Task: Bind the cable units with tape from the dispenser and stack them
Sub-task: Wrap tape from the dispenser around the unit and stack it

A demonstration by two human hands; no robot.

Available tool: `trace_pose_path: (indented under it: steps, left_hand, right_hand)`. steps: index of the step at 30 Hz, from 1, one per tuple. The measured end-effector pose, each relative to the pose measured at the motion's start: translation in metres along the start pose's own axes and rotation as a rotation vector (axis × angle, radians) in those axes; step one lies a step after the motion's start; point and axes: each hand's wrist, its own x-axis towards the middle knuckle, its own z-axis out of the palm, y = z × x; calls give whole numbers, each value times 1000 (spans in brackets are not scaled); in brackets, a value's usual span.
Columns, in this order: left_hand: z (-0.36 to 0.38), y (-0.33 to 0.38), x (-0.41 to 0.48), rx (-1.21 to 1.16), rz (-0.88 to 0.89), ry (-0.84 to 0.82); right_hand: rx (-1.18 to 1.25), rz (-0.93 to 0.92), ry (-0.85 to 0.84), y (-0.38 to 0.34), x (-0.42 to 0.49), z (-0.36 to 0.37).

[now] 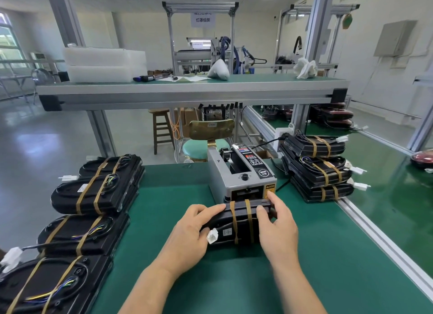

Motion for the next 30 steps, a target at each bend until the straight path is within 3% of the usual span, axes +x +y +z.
trace_pose_path:
  steps: [5, 9, 17, 20, 25, 30]
  left_hand:
    - [-21, -7, -4, -22, -40, -53]
    - [-30, -13, -8, -38, -50, -66]
    - [-30, 8, 5, -323, -166, -20]
    - [-24, 17, 9, -208, -100, 43]
    - [-8, 28, 19, 209, -76, 55]
    - [-7, 31, 30, 227, 19, -90]
  right_hand:
    - [220, 174, -17, 5, 11, 4]
    - [454, 419, -37, 3, 37, 8]
    - [363, 515, -47, -5, 53, 19]
    - [345, 528, -56, -6, 56, 20]
    - [362, 551, -52, -7, 58, 20]
    - [398, 590, -70, -6, 61, 20]
